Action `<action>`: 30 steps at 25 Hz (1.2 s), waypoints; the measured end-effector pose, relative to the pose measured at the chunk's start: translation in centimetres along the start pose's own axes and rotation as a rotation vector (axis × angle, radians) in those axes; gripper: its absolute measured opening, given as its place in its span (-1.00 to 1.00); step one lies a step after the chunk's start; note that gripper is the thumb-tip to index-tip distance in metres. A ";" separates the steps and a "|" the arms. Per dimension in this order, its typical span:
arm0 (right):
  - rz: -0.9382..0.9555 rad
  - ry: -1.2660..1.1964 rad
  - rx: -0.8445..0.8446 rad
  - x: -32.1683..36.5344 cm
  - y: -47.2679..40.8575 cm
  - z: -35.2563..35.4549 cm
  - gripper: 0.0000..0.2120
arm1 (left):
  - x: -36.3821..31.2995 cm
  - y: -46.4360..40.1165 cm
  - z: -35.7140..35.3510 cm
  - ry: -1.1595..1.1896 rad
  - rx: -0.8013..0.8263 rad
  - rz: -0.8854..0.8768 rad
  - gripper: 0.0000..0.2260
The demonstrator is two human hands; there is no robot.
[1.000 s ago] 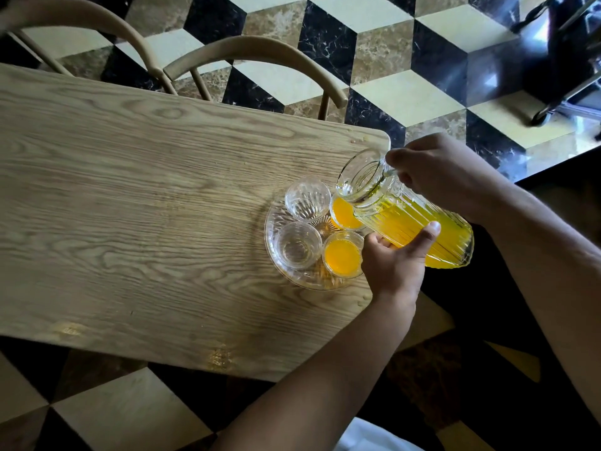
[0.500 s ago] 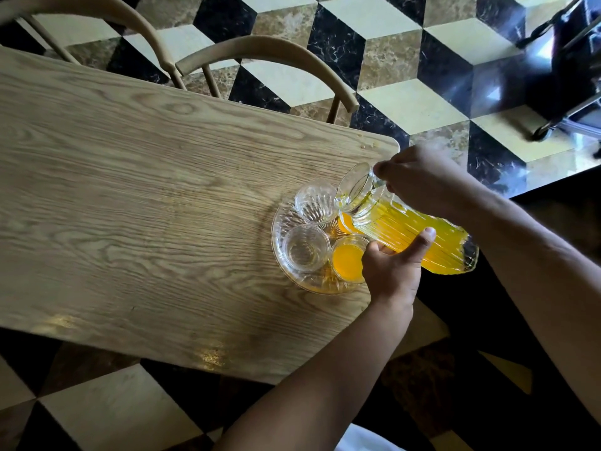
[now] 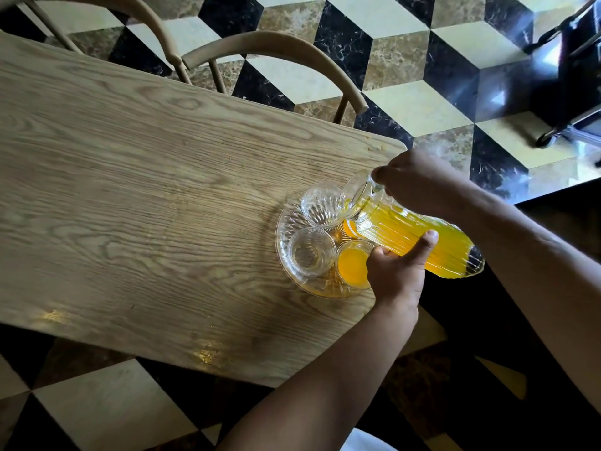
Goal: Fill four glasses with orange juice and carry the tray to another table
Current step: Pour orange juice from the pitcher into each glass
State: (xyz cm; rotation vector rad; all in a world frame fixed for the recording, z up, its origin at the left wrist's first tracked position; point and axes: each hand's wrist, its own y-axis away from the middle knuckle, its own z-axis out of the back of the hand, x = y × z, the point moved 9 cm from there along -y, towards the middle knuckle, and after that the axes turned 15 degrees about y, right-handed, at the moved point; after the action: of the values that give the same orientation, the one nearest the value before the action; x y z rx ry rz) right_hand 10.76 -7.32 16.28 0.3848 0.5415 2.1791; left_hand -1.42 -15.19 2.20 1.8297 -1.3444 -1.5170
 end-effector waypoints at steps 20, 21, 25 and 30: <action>-0.003 0.175 0.023 2.3 -2.5 -0.5 -0.68 | 0.1 -0.6 -0.4 0.098 -0.010 0.094 -0.39; -0.001 0.180 0.023 2.3 -2.6 -0.5 -0.68 | 0.1 -0.6 -0.4 0.104 -0.006 0.097 -0.38; 0.011 0.222 0.046 2.5 -2.8 -0.8 -0.70 | 0.4 -0.4 -0.6 0.102 -0.004 0.115 -0.37; -0.020 0.185 0.030 2.7 -2.6 -0.3 -0.69 | 0.4 -0.4 -0.9 0.128 0.000 0.133 -0.34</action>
State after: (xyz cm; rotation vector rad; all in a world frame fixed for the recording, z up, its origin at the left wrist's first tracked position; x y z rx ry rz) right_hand 10.70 -3.81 14.90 0.1936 0.6772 2.2019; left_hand -0.46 -15.58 1.93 1.7674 -1.3755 -1.3103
